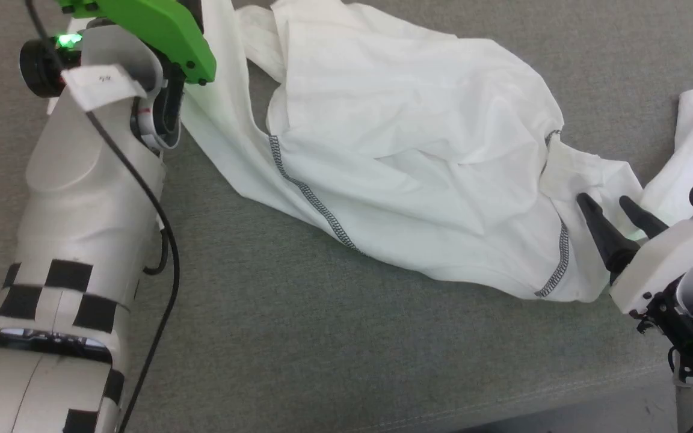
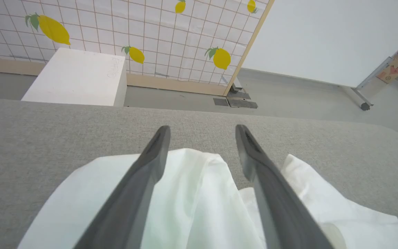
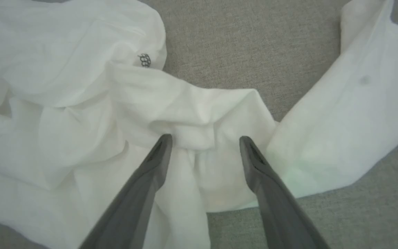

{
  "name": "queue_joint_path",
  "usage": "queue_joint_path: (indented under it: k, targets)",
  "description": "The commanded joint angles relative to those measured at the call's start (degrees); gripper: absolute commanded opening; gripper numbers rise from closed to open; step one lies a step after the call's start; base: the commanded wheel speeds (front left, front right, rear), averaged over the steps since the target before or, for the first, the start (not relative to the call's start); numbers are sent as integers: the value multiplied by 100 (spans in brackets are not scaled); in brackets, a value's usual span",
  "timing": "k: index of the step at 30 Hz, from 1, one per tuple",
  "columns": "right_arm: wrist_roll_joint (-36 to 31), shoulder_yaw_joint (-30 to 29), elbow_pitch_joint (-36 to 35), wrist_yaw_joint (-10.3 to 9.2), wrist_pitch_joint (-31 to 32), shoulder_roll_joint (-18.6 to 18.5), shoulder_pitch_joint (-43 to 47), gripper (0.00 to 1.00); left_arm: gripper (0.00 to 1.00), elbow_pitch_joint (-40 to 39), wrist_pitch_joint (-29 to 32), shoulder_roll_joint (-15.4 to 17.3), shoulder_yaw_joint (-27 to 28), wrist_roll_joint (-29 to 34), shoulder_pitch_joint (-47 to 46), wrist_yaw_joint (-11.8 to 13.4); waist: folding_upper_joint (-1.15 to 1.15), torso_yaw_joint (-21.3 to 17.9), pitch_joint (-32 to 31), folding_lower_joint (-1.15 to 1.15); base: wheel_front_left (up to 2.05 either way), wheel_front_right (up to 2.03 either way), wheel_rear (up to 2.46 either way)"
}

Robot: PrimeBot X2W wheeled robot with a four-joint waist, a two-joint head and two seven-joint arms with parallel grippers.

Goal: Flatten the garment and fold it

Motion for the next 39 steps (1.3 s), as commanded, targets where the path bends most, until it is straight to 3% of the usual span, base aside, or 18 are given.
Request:
queue_joint_path:
  k: [1, 4, 8, 18, 22, 32, 39]
  targets:
    - [-67, 38, -58, -8, -45, -33, 25, 100, 100, -98, -243, 49, 70, -90, 142, -77, 0, 486, -534, -1, 0, 0, 0]
    - [-99, 96, -176, -8, -55, -64, 71, 100, 100, -369, -785, 140, 124, -91, 576, -160, 0, 736, -825, -1, 0, 0, 0]
    - [-133, 196, -330, -8, -76, -71, 149, 100, 100, -890, -1239, 271, 301, -110, 1448, -75, 0, 1019, -1139, -1, 0, 0, 0]
    - [-162, 554, -347, -8, -129, 69, 352, 100, 100, -3008, -1375, 191, 920, 105, 4252, 335, 0, 1497, -1709, -1, 0, 0, 0]
    - [-295, 830, -263, -8, -211, 88, 389, 100, 100, -3429, -1376, 57, 1063, 174, 5054, 449, 0, 1631, -1841, -1, 0, 0, 0]
    - [-839, 2466, 540, -8, -121, 87, -343, 100, 100, -3983, -1377, -186, 1298, 168, 5780, 591, 0, 1860, -1743, -1, 0, 0, 0]
    - [-1697, 2811, 1709, -8, 257, 220, -1151, 100, 100, -4105, -1377, -250, 1302, 195, 5664, 559, 0, 2127, -1419, -1, 0, 0, 0]
